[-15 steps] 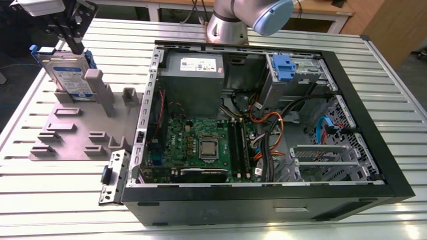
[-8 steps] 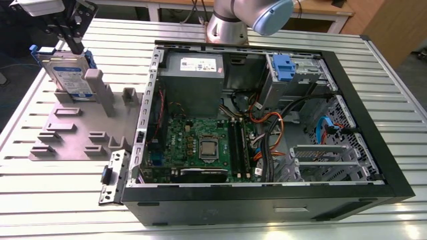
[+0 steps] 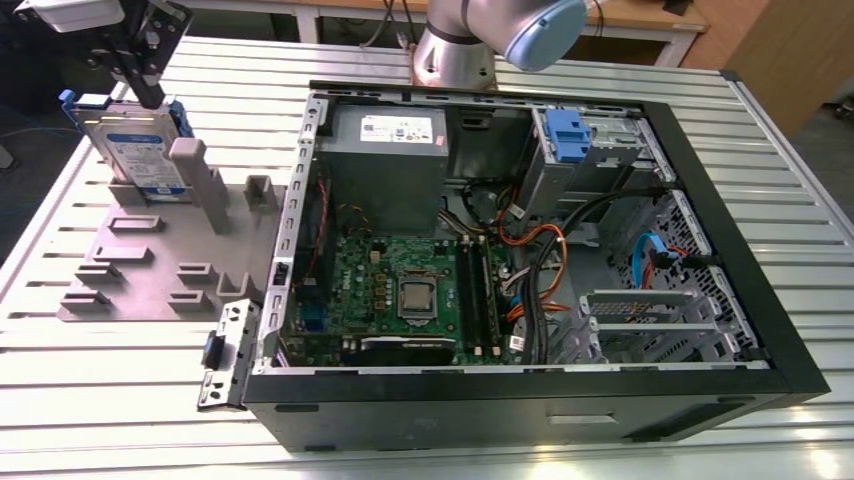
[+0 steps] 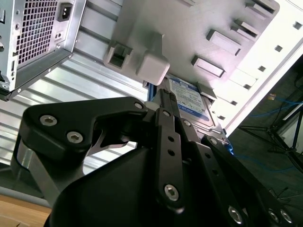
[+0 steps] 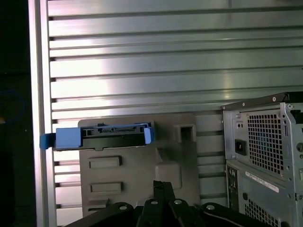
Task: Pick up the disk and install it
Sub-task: 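Reach for the disk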
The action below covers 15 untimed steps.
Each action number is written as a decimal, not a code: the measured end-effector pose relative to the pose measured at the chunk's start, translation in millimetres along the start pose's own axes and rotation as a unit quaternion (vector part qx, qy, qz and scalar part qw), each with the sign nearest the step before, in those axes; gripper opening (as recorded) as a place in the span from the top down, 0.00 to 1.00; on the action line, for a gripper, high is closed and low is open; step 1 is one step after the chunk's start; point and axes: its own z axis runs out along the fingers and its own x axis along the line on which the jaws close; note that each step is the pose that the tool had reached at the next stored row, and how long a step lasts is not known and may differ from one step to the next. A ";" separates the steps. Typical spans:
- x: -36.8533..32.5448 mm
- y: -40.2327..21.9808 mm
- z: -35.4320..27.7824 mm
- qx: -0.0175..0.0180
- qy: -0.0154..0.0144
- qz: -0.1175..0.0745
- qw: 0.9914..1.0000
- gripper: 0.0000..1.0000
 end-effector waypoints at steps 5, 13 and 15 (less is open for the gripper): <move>7.3 -0.4 0.0 0.000 0.000 0.000 1.000 0.89; 16.9 -0.8 0.1 0.000 0.000 0.000 1.000 0.89; 17.1 -0.8 0.1 0.000 0.000 0.000 1.000 0.89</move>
